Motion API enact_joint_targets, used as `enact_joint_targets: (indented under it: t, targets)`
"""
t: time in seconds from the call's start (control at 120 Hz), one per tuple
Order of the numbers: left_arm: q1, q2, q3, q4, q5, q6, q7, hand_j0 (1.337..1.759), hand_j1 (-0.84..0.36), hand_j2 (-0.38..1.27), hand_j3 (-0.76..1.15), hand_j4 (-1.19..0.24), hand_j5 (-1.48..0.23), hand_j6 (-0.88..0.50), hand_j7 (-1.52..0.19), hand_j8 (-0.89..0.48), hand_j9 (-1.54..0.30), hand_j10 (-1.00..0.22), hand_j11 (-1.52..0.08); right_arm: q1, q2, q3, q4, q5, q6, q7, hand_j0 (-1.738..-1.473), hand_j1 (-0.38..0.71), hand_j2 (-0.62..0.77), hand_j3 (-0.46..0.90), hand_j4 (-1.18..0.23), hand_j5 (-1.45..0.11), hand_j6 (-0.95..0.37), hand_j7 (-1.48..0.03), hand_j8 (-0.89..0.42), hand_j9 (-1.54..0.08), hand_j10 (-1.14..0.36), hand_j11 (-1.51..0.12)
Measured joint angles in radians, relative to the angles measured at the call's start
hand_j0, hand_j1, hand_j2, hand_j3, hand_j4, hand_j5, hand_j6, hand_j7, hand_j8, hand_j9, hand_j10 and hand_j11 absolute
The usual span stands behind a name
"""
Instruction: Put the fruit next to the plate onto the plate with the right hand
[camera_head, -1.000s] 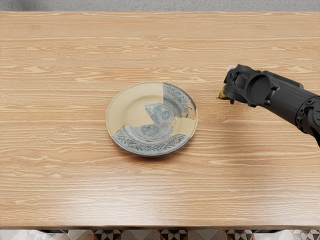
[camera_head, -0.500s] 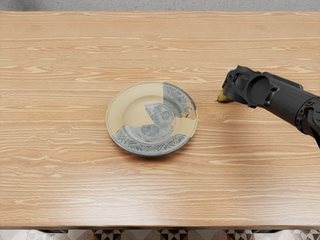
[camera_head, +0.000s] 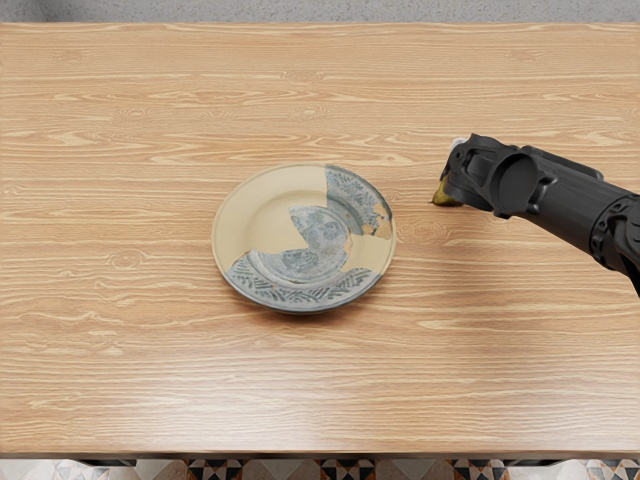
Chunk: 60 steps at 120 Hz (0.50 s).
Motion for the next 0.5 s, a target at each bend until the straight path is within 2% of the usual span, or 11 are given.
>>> enact_joint_targets:
  t: [0.317,0.4,0.5]
  targets:
    - [0.0,0.0,0.0,0.0,0.0,0.0,0.0,1.658,0.33,0.0,0.0,-0.01,-0.02,-0.01,-0.02,-0.01,-0.02,-0.01,-0.02,0.002,0.0,0.0,0.011,0.005,0.001,0.0,-1.646,0.28,0.04,0.0,-0.58,-0.8,-0.34,-0.84,-0.39,-0.83,-0.66,-0.82]
    - [0.0,0.0,0.0,0.0,0.0,0.0,0.0,1.658,0.33,0.0,0.0,-0.01,-0.02,-0.01,-0.02,-0.01,-0.02,-0.01,-0.02,0.005,0.0,0.001,0.019,0.006,0.001,0.0,-1.646,0.28,0.07,0.0,-0.58,-0.82,-0.33,-0.86,-0.39,-0.85,-0.68,-0.84]
    - [0.0,0.0,0.0,0.0,0.0,0.0,0.0,1.658,0.33,0.0,0.0,-0.01,-0.02,-0.01,-0.02,-0.01,-0.02,-0.01,-0.02,0.011,0.0,0.003,0.032,0.01,-0.001,0.0,-1.647,0.27,0.14,0.0,-0.65,-0.85,-0.37,-0.87,-0.43,-0.87,-0.68,-0.86]
